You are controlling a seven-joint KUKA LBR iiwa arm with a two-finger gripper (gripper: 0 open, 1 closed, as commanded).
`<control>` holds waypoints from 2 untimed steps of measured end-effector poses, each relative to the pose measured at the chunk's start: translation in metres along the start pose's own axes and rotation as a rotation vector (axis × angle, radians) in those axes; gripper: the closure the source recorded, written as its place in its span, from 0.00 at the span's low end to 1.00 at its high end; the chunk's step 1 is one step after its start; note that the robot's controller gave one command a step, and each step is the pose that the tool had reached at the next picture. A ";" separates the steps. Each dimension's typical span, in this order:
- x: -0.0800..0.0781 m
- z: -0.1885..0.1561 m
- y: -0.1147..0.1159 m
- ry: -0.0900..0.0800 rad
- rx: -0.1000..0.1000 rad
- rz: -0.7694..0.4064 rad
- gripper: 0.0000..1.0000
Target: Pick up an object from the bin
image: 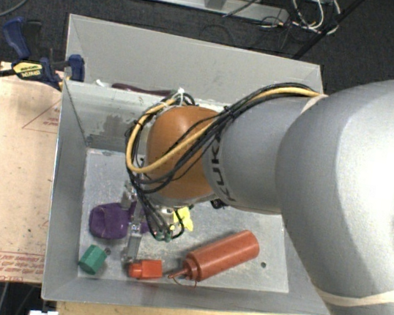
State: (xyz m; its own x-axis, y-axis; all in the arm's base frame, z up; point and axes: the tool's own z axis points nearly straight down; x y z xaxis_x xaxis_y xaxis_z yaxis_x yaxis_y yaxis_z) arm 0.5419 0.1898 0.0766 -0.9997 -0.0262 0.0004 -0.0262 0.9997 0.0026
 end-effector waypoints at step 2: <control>0.000 0.021 0.003 -0.019 -0.007 0.019 1.00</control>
Offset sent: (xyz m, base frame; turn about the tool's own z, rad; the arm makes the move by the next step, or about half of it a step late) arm 0.0000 0.0000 0.0000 0.0000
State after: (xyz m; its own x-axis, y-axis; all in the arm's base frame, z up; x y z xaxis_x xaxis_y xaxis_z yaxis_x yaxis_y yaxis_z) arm 0.5414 0.1931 0.0556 -0.9998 -0.0075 -0.0185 -0.0077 0.9999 0.0094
